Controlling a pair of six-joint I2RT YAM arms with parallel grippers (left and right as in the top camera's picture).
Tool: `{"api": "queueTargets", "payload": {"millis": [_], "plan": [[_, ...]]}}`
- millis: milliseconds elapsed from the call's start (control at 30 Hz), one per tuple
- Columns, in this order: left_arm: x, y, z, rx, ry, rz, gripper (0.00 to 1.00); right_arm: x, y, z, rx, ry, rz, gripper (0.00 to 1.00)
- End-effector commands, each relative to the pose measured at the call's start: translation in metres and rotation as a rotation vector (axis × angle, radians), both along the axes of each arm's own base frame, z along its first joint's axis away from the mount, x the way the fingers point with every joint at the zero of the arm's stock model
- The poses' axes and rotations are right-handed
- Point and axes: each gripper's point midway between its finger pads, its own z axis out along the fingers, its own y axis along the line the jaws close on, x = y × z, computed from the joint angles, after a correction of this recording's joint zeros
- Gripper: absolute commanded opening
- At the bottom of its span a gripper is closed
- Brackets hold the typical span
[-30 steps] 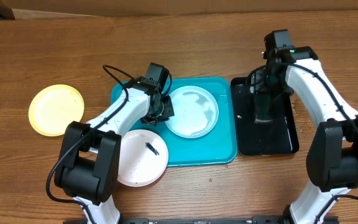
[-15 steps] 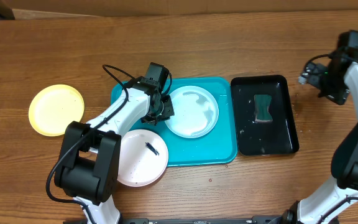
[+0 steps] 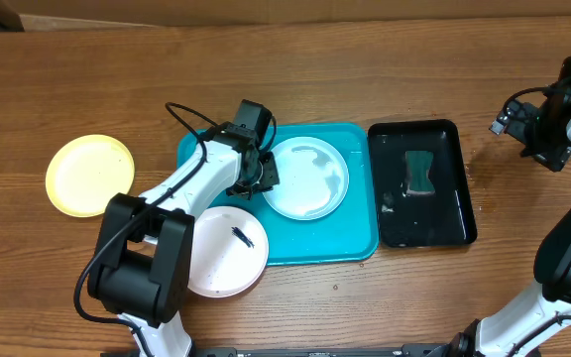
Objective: Clean dirty plates on tray and stack at the side
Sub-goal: 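Lift the light blue plate with the left gripper and tip it over the black tray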
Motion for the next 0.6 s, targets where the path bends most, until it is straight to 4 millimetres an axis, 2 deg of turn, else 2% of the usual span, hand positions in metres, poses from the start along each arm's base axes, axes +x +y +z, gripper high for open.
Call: {"api": "queueTargets", "payload": {"millis": [0,233,500,567], "plan": [[-0.0003,-0.0008,0.0047,0.007,-0.019,-0.013,0.22,0.0078,-0.0028,0.0123,-0.008,-0.038,-0.005,1.00],[-0.0004,0.0021,0.0039,0.023,-0.020,-0.006,0.17,0.0078,-0.0028,0.0123,-0.008,-0.038,-0.005,1.00],[-0.0043,-0.0040,-0.0045,0.031,-0.002,-0.026,0.15,0.0078,-0.0028,0.0123,-0.008,-0.038,-0.005,1.00],[-0.0031,-0.0049,-0.0043,0.029,-0.007,-0.027,0.07,0.0078,-0.0028,0.0123,-0.008,-0.038,-0.005,1.00]]}}
